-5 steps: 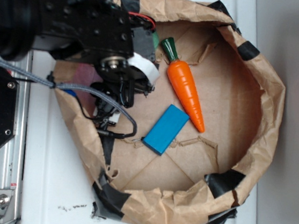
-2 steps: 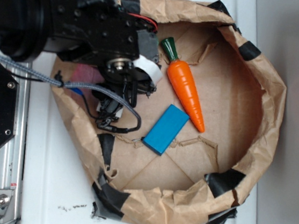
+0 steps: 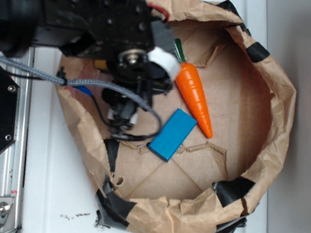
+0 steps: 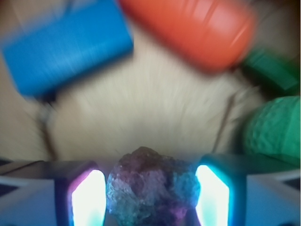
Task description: Grab the rock.
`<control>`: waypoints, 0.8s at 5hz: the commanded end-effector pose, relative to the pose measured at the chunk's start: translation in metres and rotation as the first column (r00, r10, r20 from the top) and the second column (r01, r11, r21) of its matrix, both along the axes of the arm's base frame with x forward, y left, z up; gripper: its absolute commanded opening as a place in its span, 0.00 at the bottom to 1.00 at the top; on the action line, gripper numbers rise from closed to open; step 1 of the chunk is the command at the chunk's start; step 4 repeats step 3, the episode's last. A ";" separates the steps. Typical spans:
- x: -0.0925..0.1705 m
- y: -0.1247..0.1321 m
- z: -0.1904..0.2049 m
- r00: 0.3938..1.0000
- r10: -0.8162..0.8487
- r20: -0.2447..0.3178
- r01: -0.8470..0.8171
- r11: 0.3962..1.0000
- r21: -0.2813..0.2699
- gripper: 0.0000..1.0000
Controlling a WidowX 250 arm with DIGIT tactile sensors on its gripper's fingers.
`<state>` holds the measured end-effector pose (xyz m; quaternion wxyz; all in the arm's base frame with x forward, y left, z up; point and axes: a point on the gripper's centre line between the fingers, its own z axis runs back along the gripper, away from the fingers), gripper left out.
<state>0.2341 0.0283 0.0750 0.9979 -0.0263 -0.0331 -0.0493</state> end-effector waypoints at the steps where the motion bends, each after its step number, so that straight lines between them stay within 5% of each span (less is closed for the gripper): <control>1: 0.043 -0.026 0.118 0.968 0.167 0.185 -0.137 0.977 -0.166 0.00; 2: 0.043 -0.030 0.139 0.966 0.188 0.179 -0.150 0.967 -0.206 0.00; 4: 0.041 -0.029 0.129 0.969 0.176 0.171 -0.145 0.973 -0.178 0.00</control>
